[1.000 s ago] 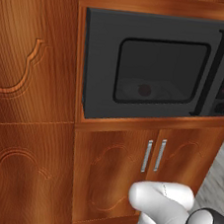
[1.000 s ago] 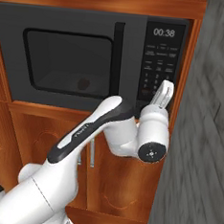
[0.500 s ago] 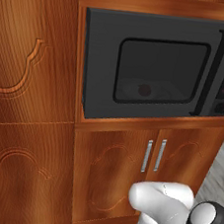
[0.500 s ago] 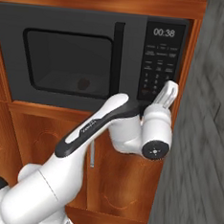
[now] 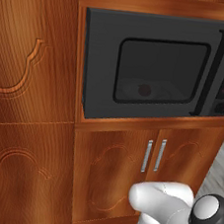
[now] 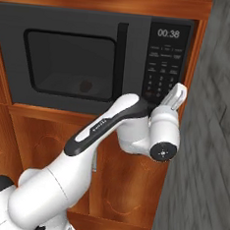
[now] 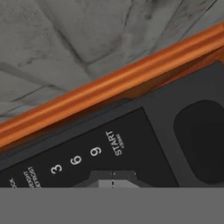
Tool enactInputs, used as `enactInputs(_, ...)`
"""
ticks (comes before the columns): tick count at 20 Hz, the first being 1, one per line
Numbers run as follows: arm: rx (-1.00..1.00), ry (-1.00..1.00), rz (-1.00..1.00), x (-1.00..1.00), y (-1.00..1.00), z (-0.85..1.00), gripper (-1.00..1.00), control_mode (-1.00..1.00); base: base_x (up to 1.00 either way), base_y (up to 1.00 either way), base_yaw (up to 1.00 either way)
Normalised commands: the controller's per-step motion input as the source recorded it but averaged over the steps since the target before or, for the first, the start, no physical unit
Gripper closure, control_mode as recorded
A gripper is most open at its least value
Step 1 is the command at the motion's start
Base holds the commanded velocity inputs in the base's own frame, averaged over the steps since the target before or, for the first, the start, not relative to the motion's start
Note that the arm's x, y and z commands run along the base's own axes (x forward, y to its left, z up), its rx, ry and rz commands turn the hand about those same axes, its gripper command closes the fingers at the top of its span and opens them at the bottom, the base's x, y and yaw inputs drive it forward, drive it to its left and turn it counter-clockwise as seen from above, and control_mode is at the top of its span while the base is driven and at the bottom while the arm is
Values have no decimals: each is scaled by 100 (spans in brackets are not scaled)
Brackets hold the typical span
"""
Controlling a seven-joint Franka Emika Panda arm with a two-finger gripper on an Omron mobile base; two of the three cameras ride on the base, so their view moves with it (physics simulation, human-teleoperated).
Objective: Pick the bell pepper from the counter and place it in the microwave. Then turn on the microwave.
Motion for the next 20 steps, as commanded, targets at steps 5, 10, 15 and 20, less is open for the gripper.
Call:
enactInputs(5,4,0,0,15,-2,0,100,-100,0,0,0)
enactInputs(10,4,0,0,17,-1,0,100,-100,0,0,0)
enactInputs(15,5,0,0,18,-3,-3,100,-100,0,0,0)
enactInputs(20,6,1,0,19,-5,-3,100,-100,0,0,0)
